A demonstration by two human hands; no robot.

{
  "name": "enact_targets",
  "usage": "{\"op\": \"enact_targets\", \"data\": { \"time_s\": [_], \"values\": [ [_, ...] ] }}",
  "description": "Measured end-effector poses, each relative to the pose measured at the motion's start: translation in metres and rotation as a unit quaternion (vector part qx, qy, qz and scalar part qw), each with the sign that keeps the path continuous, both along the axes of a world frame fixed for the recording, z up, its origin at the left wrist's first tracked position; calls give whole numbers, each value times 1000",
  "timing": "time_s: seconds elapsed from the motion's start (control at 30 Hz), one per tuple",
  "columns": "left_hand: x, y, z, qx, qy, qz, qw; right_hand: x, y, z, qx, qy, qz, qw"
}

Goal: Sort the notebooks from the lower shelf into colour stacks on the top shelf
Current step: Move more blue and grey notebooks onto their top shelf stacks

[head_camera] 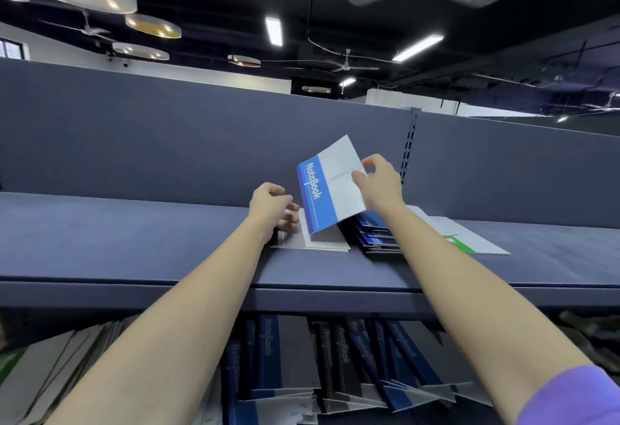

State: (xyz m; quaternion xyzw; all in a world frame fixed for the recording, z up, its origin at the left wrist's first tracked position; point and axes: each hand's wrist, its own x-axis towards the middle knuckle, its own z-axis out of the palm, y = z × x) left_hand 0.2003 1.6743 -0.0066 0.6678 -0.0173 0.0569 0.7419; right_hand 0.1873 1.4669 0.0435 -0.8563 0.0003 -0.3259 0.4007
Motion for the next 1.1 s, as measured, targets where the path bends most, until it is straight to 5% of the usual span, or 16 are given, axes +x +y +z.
{"op": "enact_targets", "data": {
  "time_s": [0.23,0.43,0.83,1.1],
  "values": [
    [6,-2,-5,85,-36,33,995,-5,-68,10,26,74,-102,992],
    [10,-2,-7,93,-40,41,994,-12,-96,4,-82,199,-172,961],
    [13,-3,-9,121,-60,49,990,-13,-87,-14,-237,217,-218,922],
    [4,-5,-9,233,-116,50,964,-23,-93,-18,-162,217,-153,950]
  ]
}}
